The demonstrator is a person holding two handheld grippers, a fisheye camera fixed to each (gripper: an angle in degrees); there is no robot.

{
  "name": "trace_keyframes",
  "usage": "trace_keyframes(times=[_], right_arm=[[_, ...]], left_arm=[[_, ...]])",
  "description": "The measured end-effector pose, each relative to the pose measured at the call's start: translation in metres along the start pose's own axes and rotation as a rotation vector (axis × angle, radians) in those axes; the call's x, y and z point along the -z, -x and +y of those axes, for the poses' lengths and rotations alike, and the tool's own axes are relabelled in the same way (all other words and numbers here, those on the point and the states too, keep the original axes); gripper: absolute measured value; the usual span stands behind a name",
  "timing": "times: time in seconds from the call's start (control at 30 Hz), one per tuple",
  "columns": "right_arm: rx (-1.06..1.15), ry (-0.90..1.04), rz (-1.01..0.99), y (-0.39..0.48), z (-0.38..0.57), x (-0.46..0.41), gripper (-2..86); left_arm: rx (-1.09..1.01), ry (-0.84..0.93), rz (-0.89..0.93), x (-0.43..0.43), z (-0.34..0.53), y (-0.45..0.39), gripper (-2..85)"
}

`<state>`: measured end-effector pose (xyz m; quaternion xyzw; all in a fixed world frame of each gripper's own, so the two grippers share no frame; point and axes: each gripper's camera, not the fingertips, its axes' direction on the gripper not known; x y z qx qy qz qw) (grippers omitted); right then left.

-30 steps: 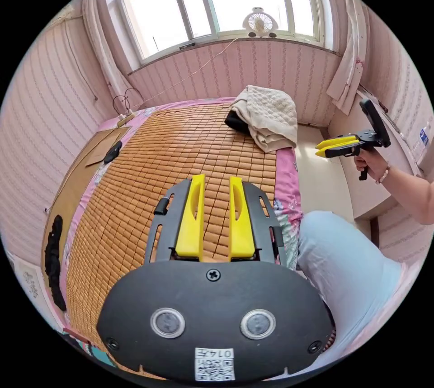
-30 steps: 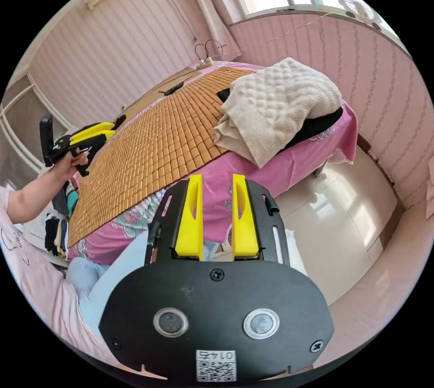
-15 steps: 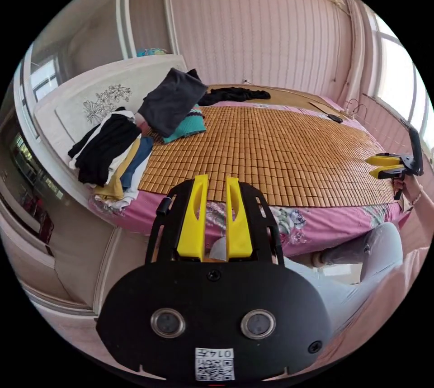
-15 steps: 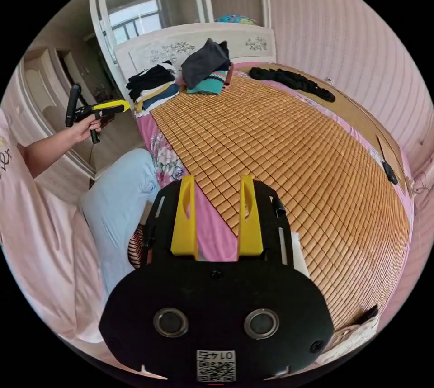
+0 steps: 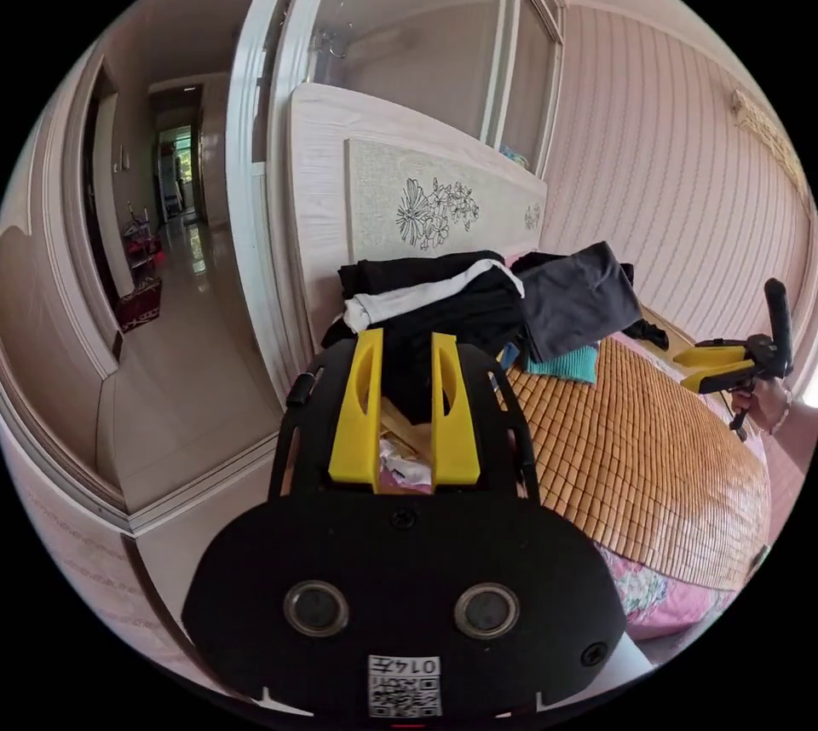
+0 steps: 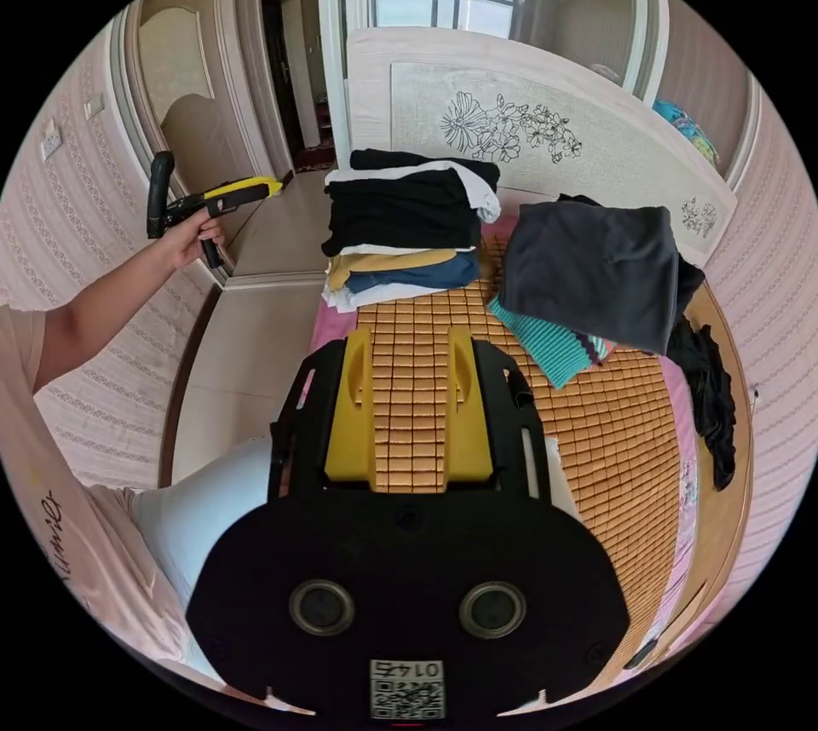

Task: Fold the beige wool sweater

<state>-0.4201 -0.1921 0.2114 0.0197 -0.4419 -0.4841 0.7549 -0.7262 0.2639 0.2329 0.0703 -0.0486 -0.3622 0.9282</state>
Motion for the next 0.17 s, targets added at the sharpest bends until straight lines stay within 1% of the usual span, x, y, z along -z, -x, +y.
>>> trace_keyframes(times=[0.1,0.17], right_arm=[[-0.045,-0.021,-0.006,-0.025,-0.073,-0.044,13.4],[-0.092,-0.043,-0.013,-0.040,-0.112,-0.069,13.8]], left_arm=[[0.057,0.048,-0.009,-0.039,-0.046,0.028,12.5],[0.096,0.072,0.023,-0.063,-0.066,0.041,13.3]])
